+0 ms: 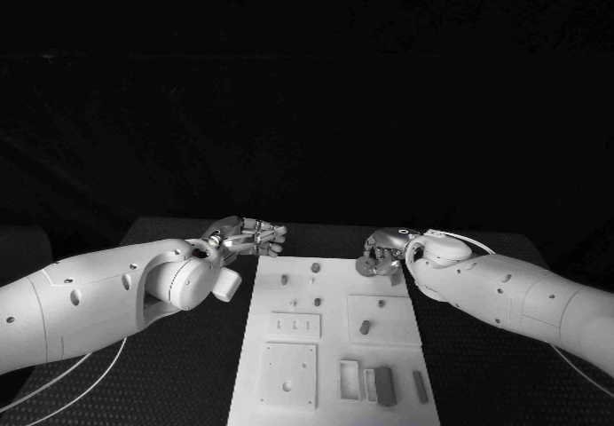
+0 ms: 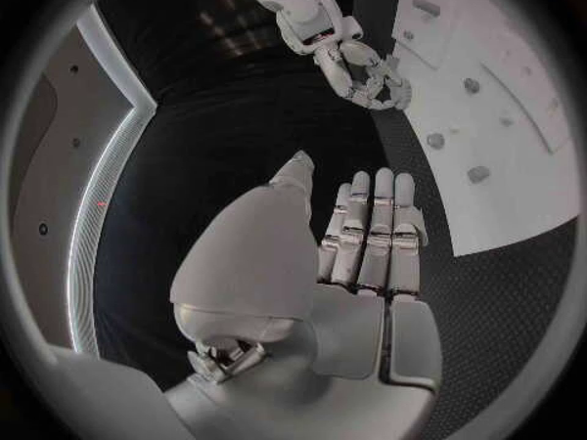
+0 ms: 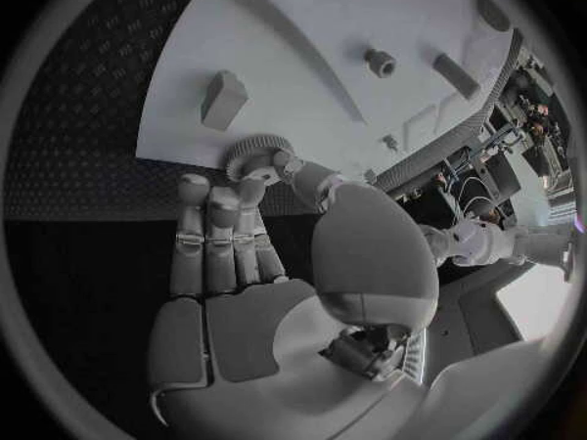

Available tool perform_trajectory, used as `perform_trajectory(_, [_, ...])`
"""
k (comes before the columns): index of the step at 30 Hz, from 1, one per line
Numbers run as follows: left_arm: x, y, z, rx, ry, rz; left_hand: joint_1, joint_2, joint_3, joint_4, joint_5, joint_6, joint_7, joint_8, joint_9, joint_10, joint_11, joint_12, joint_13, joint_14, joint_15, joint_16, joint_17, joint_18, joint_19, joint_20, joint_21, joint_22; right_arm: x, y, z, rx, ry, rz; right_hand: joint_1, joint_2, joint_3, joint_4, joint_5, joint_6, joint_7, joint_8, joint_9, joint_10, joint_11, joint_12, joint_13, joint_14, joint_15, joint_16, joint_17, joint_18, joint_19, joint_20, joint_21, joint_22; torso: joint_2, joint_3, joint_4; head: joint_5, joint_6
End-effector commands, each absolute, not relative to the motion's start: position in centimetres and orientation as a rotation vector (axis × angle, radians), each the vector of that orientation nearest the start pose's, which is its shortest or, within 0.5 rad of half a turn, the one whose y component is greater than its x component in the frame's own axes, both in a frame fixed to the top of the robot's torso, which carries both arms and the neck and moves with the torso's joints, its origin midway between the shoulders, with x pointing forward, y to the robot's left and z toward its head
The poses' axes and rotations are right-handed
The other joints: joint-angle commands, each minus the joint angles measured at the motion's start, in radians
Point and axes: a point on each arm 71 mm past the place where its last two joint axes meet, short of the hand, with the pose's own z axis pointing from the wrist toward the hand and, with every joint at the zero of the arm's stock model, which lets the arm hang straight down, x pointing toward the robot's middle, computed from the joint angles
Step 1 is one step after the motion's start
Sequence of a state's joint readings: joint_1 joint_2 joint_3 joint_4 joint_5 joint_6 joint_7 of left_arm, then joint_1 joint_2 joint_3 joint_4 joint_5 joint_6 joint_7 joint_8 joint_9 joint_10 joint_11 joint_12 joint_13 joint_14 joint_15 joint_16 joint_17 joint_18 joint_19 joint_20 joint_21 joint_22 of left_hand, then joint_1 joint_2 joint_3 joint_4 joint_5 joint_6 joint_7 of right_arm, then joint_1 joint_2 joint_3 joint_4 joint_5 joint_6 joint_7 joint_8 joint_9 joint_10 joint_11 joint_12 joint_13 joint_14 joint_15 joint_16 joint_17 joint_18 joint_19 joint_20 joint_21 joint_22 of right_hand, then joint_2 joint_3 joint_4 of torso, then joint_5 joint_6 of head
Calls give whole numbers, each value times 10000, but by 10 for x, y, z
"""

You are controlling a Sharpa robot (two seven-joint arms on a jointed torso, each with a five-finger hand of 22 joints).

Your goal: Assemble the parts on the task board

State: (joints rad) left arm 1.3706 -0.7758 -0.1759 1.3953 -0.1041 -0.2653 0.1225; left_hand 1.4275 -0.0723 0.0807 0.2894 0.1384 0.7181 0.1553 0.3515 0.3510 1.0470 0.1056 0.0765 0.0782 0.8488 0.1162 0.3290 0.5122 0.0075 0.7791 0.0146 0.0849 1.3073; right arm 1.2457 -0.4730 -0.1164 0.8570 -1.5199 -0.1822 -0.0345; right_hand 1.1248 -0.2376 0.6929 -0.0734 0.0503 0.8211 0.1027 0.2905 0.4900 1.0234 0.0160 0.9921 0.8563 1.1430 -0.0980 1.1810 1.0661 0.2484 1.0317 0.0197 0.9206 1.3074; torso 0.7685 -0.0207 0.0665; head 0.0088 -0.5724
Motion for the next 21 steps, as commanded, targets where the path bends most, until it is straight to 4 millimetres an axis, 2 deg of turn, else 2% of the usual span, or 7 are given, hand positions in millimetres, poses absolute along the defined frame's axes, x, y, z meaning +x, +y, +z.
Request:
perform_trajectory(1, [523,211,-162,-10060,16953,-13138,20,40,-32,2,36,16,38,-55,-14,35,39,-36,-9,-4,51,-50,14,131,27,54,-56,162,580,-203,-239,-2744,18476,3229,-63,43,-12,-48,-19,156,62,61,-22,-476,-132,62,-11,-14,-22,59,-14,134,-4,-47,60,216,5,-1,17,10,-40])
perform_trajectory(3, [523,211,-163,-10061,16953,-13134,22,40,-31,1,37,16,37,-56,-14,34,38,-36,-10,-5,51,-51,15,131,26,55,-57,162,580,-204,-239,-2747,18500,3201,-49,89,22,-74,-18,275,86,130,2,-466,-118,99,-31,-5,-12,95,-18,134,-5,-60,93,215,7,-5,28,23,-62])
perform_trajectory(6, [523,211,-162,-10073,16935,-13108,23,39,-32,1,37,16,37,-57,-14,34,38,-37,-10,-5,51,-52,16,131,25,55,-58,162,580,-204,-240,-2754,18535,3176,-53,115,50,-88,-19,366,104,179,17,-467,-103,126,-52,-7,0,120,-25,134,-7,-66,118,212,-1,-12,21,20,-72])
perform_trajectory(9, [523,211,-163,-10072,16933,-13105,25,39,-32,1,37,17,36,-57,-14,35,37,-38,-10,-5,51,-54,17,131,25,55,-59,162,580,-204,-241,-2861,18522,3154,6,161,149,-158,-18,725,189,358,81,-477,-36,175,-91,-20,51,163,-37,134,-19,-82,161,207,2,-13,0,45,-88])
perform_trajectory(13, [523,211,-163,-10077,16942,-13102,27,40,-31,1,38,17,35,-58,-14,35,36,-38,-10,-5,52,-55,18,131,24,55,-60,163,578,-203,-242,-3033,18514,3102,101,187,271,-281,-19,1166,221,558,156,-464,-4,249,-139,-11,90,226,-52,134,-12,-93,221,203,1,-1,-19,58,-102])
perform_trajectory(21, [523,212,-163,-10097,16940,-13055,29,46,-29,3,40,20,34,-58,-13,37,34,-39,-10,-4,52,-58,21,131,24,56,-62,163,577,-204,-243,-3138,18639,3049,168,262,538,-412,-19,1667,86,752,263,-376,-115,381,-233,50,6,359,-74,134,50,-109,358,203,-24,2,-12,25,-137])
